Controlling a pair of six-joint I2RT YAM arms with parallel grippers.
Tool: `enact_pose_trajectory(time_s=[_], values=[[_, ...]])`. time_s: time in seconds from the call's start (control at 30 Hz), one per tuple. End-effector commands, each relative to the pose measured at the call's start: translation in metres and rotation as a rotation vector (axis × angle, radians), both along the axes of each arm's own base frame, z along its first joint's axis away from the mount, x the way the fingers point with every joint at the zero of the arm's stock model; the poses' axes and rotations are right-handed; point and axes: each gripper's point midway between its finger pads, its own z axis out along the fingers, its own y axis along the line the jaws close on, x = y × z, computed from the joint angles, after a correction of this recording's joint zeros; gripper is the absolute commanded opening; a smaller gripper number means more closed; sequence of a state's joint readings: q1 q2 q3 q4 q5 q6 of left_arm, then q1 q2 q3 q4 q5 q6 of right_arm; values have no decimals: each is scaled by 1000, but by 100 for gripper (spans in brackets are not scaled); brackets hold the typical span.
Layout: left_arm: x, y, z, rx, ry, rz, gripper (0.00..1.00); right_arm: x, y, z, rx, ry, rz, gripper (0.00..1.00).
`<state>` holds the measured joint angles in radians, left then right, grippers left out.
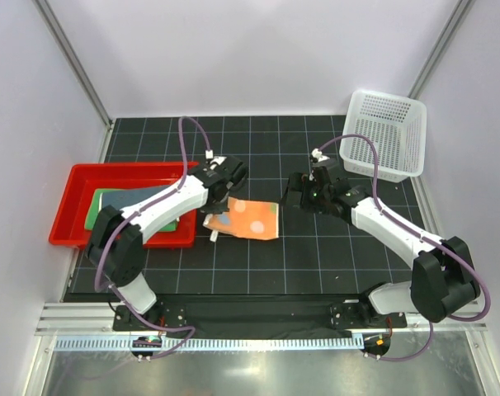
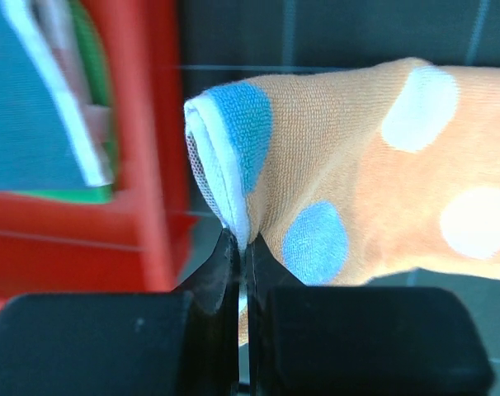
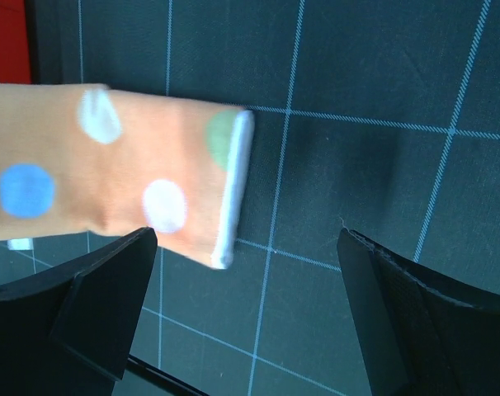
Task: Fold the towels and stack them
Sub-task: Neatly place the folded towel into the bin
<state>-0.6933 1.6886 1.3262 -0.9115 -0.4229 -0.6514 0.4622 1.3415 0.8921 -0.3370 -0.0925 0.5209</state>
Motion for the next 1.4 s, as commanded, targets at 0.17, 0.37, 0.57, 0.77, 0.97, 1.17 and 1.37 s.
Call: enact_pose_trajectory(time_s=[0.17, 0.37, 0.57, 0.77, 0.97, 1.17, 1.37], values=[[3, 95, 72, 230, -100, 36, 0, 8, 12, 26, 54, -54, 25, 100], [17, 151, 89, 301, -130, 153, 0, 10, 11, 25, 41, -56, 34, 100], [22, 194, 106, 373, -160, 243, 0, 11, 9, 21, 21, -59, 37, 100], [22, 235, 118, 391, -200, 339, 0, 16, 4, 29, 35, -82, 29, 100], [20, 262, 116, 368, -229, 382, 0, 19, -1, 32, 29, -90, 27, 100], [32, 299, 69, 353, -175, 505, 10, 18, -1, 26, 38, -76, 29, 100], [43, 327, 46, 527, 8, 593, 58, 17, -11, 24, -3, -74, 27, 100]])
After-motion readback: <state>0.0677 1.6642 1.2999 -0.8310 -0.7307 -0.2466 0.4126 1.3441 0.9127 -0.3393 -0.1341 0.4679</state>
